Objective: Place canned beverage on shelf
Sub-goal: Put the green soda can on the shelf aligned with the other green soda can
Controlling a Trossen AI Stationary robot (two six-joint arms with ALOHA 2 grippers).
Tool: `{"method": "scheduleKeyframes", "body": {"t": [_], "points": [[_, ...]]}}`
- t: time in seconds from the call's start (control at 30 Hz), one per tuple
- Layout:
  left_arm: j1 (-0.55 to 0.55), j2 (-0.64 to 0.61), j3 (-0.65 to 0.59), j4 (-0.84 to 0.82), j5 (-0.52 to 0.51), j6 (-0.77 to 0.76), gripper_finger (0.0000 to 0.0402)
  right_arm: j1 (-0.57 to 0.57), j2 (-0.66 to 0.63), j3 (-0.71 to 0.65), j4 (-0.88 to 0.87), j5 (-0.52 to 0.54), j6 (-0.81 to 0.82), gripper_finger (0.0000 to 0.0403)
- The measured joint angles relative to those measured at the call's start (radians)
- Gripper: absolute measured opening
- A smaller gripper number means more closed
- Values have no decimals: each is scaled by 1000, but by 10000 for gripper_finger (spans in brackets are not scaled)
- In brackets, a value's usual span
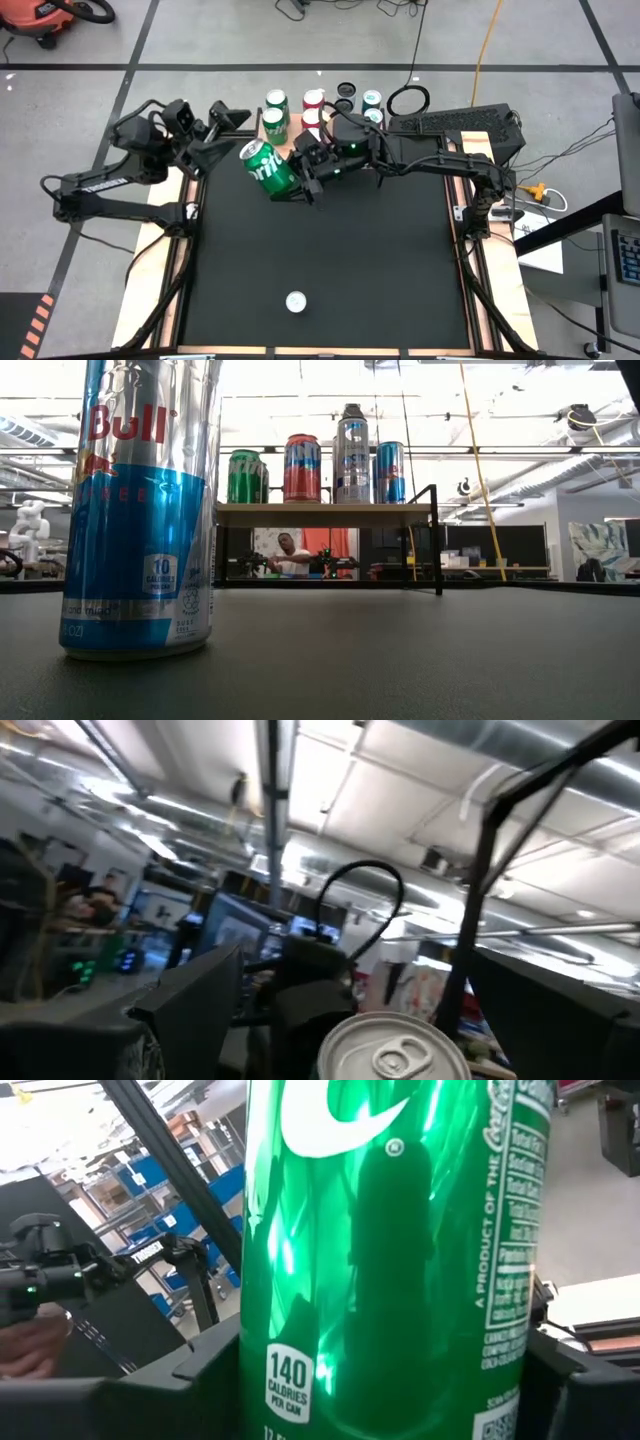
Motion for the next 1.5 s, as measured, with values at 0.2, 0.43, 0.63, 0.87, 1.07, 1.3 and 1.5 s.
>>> {"method": "scheduleKeyframes", "body": {"t": [0.2, 0.43, 0.63, 0.87, 1.07, 1.3, 1.5], "points": [[-33, -33, 0, -30, -77, 1, 384, 4, -45, 0, -26, 3, -20, 279], [-100, -17, 1, -29, -153, 25, 384, 3, -97, 1, -75, 228, -171, 279], [-124, 19, 1, -31, -268, 97, 384, 8, -97, 1, -60, 376, -218, 279], [-123, 52, 1, -29, -304, 98, 385, 11, -96, 1, -58, 378, -230, 279], [-123, 81, 1, -19, -270, 18, 398, 11, -86, 1, -51, 399, -230, 279], [-123, 103, 1, 19, -199, 26, 398, 11, -84, 0, -64, 396, -229, 279], [-120, 103, 1, 32, -203, -5, 398, 11, -84, 0, -71, 390, -229, 279]]}}
